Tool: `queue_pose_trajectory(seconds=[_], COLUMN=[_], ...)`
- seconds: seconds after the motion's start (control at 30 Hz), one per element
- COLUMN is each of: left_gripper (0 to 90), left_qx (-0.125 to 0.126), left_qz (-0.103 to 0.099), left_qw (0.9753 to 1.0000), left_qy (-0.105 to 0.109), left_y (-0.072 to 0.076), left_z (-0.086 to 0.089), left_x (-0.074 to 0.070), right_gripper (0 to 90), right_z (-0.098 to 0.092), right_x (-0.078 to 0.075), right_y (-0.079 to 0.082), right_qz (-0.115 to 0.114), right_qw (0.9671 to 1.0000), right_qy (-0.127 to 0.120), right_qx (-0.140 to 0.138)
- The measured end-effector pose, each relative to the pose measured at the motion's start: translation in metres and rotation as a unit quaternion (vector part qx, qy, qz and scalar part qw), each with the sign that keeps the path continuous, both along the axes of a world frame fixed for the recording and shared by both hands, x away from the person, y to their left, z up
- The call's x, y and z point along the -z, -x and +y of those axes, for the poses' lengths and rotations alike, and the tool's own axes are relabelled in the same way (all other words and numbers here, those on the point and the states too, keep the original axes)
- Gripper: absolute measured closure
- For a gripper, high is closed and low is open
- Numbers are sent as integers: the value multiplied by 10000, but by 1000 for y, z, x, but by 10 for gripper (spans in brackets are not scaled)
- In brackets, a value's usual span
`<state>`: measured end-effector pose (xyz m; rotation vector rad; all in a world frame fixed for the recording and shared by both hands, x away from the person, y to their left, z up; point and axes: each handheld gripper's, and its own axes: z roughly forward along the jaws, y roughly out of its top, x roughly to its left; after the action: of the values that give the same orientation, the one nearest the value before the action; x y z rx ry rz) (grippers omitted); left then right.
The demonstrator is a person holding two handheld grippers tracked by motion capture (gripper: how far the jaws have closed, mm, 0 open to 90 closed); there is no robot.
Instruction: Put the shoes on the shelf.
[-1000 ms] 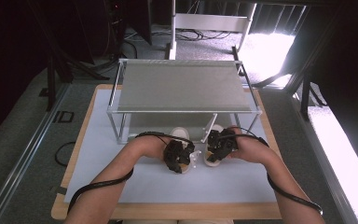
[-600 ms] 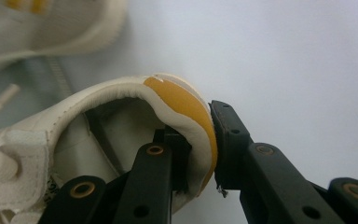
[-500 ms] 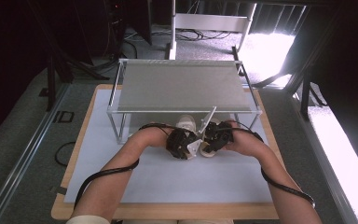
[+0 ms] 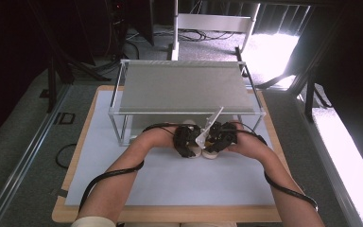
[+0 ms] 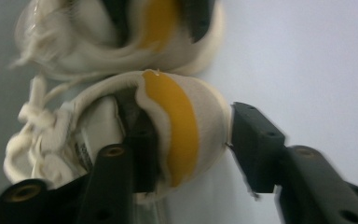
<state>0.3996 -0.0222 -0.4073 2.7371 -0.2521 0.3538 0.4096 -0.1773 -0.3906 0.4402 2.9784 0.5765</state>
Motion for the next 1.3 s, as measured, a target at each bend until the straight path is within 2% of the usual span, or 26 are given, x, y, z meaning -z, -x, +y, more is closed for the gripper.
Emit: queue_pose_trajectory(seconds=[0.03, 0.07, 0.13, 0.23, 0.33, 0.37, 0.47, 0.53, 0.57, 0.63, 0.7, 0.83, 0.97, 1.0, 1.03, 1.07, 1.13, 1.2, 1.27, 1.3], left_gripper=[500, 500, 495, 450, 450, 449, 447, 447, 447, 447, 447, 447, 448, 447, 447, 448, 448, 448, 448, 448], left_qx=[-149, -334, -409, -679, -941, -1037, -1254, -1416, -1538, -1641, -1631, -1762, -1936, -1936, -2013, -2057, -2232, -2375, -2545, -2607], left_qz=[-21, 99, 105, 48, 176, 188, 159, 192, 220, 252, 319, 368, 508, 508, 508, 534, 465, 515, 426, 451], left_qw=[9999, 9993, 9990, 9974, 9946, 9932, 9901, 9874, 9852, 9830, 9829, 9800, 9741, 9741, 9717, 9705, 9669, 9621, 9580, 9564], left_qy=[36, 121, 162, 234, 398, 499, 605, 683, 724, 778, 797, 853, 1057, 1057, 1130, 1142, 1150, 1237, 1248, 1237], left_y=[0, 0, 1, 1, 2, 4, 7, 9, 11, 16, 19, 27, 34, 34, 38, 40, 42, 41, 39, 37], left_z=[0, 1, 2, 3, 5, 5, 8, 10, 11, 13, 16, 23, 29, 29, 31, 33, 37, 45, 51, 55], left_x=[0, 0, 0, -2, -6, -9, -17, -21, -23, -26, -27, -28, -29, -29, -29, -29, -27, -24, -18, -14], right_gripper=[632, 623, 613, 592, 583, 581, 577, 576, 576, 577, 578, 593, 603, 603, 603, 603, 608, 611, 627, 630], right_z=[-2, -3, -6, -11, -14, -14, -18, -20, -21, -24, -28, -37, -47, -47, -49, -54, -60, -65, -70, -73], right_x=[-2, -4, -9, -14, -16, -16, -17, -18, -18, -19, -19, -16, -11, -11, -10, -7, -3, 1, 7, 11], right_y=[1, 3, 7, 11, 15, 15, 18, 20, 21, 24, 27, 31, 36, 36, 37, 40, 43, 44, 44, 44], right_qz=[-59, -18, -154, -338, -410, -421, -518, -542, -577, -611, -634, -695, -699, -699, -701, -706, -729, -745, -719, -725], right_qw=[9999, 9998, 9993, 9982, 9974, 9973, 9967, 9961, 9957, 9944, 9929, 9906, 9876, 9876, 9868, 9854, 9836, 9826, 9807, 9801], right_qy=[-158, -219, -327, -487, -570, -568, -578, -617, -650, -749, -859, -940, -1089, -1089, -1116, -1185, -1249, -1238, -1264, -1279], right_qx=[4, 39, 44, 93, 149, 186, 246, 310, 326, 434, 517, 707, 892, 892, 943, 999, 1081, 1166, 1306, 1336])
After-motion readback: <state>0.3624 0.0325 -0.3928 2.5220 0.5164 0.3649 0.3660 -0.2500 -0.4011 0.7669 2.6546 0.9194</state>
